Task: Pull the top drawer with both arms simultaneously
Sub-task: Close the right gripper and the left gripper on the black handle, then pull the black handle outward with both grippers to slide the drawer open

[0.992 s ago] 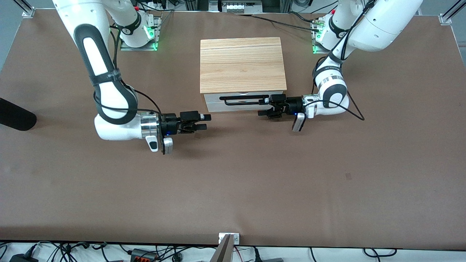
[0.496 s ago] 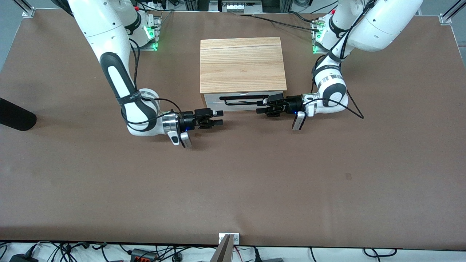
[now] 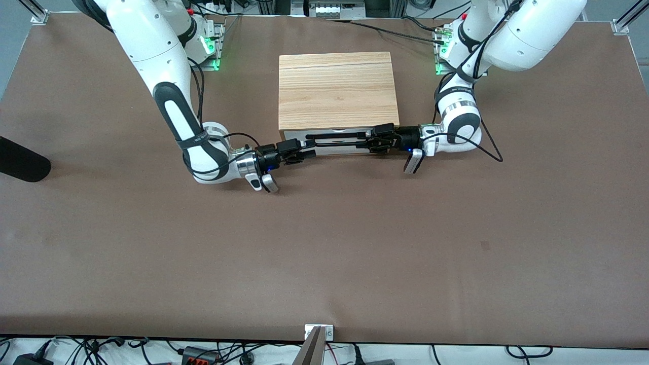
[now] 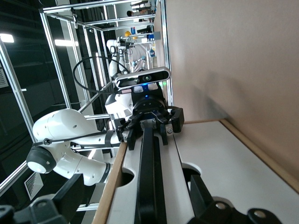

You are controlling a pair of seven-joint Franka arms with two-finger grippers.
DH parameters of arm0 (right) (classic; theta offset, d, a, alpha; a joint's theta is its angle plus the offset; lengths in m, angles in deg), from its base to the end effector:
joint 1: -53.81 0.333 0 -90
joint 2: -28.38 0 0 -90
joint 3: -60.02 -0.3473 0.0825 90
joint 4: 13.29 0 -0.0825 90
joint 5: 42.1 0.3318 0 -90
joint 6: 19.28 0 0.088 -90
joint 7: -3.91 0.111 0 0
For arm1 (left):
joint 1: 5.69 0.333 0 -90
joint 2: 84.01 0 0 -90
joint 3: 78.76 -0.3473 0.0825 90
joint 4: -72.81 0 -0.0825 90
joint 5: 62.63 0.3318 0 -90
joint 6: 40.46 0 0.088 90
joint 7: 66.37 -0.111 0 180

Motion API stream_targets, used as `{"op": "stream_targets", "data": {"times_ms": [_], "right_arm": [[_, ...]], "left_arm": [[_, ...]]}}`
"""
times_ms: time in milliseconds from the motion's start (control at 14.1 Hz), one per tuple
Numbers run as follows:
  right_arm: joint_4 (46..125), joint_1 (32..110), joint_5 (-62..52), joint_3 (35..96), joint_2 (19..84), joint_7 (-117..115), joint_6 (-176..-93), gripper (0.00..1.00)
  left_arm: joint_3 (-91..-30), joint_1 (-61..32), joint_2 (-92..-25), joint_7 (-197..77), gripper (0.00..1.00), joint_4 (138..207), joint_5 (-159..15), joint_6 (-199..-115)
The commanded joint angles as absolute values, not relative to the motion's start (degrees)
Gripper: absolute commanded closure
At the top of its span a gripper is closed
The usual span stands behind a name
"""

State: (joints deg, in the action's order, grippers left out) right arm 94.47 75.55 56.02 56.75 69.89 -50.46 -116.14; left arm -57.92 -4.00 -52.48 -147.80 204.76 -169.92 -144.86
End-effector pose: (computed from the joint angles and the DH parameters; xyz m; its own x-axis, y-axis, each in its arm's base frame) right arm 0.5015 0.3382 0.2203 0.9667 0.2368 -0.0971 -0.0958 -0.0169 -0.9953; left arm 0.4372 -0.2363 0.2221 0.9929 0.0769 0.0907 -0.0926 0.0214 0.9955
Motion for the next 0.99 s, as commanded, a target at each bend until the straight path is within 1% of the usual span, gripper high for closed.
{"op": "stream_targets", "data": {"times_ms": [0,71,212,283,425,496,638,779,921], "right_arm": [[95.3,77.3,57.5,56.7,69.2,-51.8,-116.0,0.0],[95.1,78.0,57.5,56.7,69.2,-51.6,-116.2,0.06],[94.8,78.1,57.5,56.7,69.2,-51.0,-115.9,0.2],[94.8,78.1,57.5,56.7,69.2,-51.0,-115.9,0.28],[94.9,78.2,57.3,56.7,69.2,-53.3,-116.2,0.6],[94.9,78.2,57.3,56.7,69.2,-53.3,-116.3,0.61],[94.9,78.3,57.3,56.7,69.2,-53.5,-116.3,0.65],[94.9,78.3,57.3,56.7,69.2,-53.6,-116.4,0.75],[94.9,78.2,57.3,56.7,69.2,-53.8,-116.4,0.89]], "left_arm": [[-57.3,-3.4,-52.6,-149.9,0.6,206.1,-170.8,-143.5],[-57.4,-3.3,-52.6,-150.0,0.65,206.1,-170.7,-143.5],[-57.4,-3.4,-52.6,-152.7,0.8,206.1,-170.7,-143.5],[-57.4,-3.4,-52.5,-153.9,0.86,206.1,-170.7,-143.5],[-57.5,-2.9,-52.4,-155.7,0.93,206.1,-170.7,-143.5],[-57.5,-2.9,-52.4,-155.7,0.96,205.9,-170.7,-143.5],[-57.5,-2.9,-52.5,-155.8,0.98,205.9,-170.7,-143.5],[-57.5,-2.9,-52.4,-155.7,0.99,205.8,-170.7,-143.5],[-57.5,-3.0,-52.4,-155.7,0.99,205.8,-170.7,-143.6]]}}
